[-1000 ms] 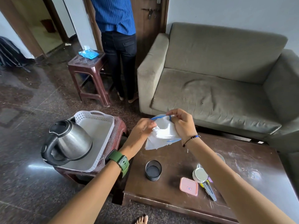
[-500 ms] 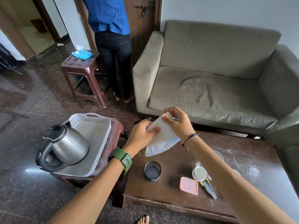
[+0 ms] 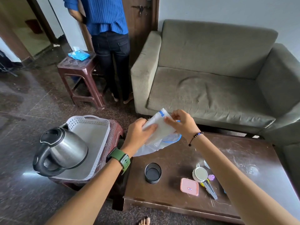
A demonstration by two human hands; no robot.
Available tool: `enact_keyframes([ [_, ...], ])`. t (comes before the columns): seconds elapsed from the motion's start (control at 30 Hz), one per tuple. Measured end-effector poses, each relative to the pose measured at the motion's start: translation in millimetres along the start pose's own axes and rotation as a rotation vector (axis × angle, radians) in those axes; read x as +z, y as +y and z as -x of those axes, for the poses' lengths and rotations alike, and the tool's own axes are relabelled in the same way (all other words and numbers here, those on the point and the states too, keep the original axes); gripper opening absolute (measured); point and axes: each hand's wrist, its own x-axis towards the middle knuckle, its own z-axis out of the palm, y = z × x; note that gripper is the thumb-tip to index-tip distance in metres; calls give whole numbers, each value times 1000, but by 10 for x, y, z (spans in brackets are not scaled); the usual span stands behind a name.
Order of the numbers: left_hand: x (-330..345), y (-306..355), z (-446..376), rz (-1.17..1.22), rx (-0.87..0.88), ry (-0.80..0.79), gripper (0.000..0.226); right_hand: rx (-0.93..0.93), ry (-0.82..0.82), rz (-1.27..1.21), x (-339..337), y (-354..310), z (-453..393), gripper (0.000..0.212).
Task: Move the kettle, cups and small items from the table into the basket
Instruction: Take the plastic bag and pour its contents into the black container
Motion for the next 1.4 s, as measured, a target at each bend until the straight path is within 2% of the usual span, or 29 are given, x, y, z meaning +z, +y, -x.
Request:
enact_keyframes([
  [0.17,-5,21,5,-39,36,2,54,-122,60,120,29,-71,3,18],
  [0.37,9,-51,3,-91,46,-49,47,-374,246,587,82,-40,22,14],
  [0.47,18,-70,2,-82,31,-75,40,-476,273,659,124,-4,57,13],
  [0.6,-2,-52,12,-69,13,-90,30,-544,127,484,81,-35,48,24],
  [0.7,-29,18,18,-36,45,-120,23,-565,23,398,41,-110,52,23],
  [0.73,-32,51,20,-20,61,-148,22,-567,19,391,44,-128,54,24],
  [0.83,-23,132,13,-15,100,-187,42,-562,55,417,82,-144,43,29],
  [0.97,-18,147,-5,-15,99,-188,26,-541,92,445,105,-106,19,35],
  [1.07,-8,87,-11,-32,97,-182,26,-501,80,455,104,-74,4,37],
  [1.13,5,58,-7,-74,97,-186,30,-435,-34,394,83,-85,-6,33],
  [1.23,33,-14,-3,-94,136,-188,39,-355,-236,392,18,-123,-50,44],
  [1.3,47,-74,-7,-112,132,-198,45,-367,-296,459,13,-145,-69,33],
  [1.37,55,-120,-19,-129,89,-212,41,-351,-303,476,26,-149,-86,18],
  [1.4,53,-143,-26,-126,68,-221,35,-333,-290,470,31,-149,-95,17],
])
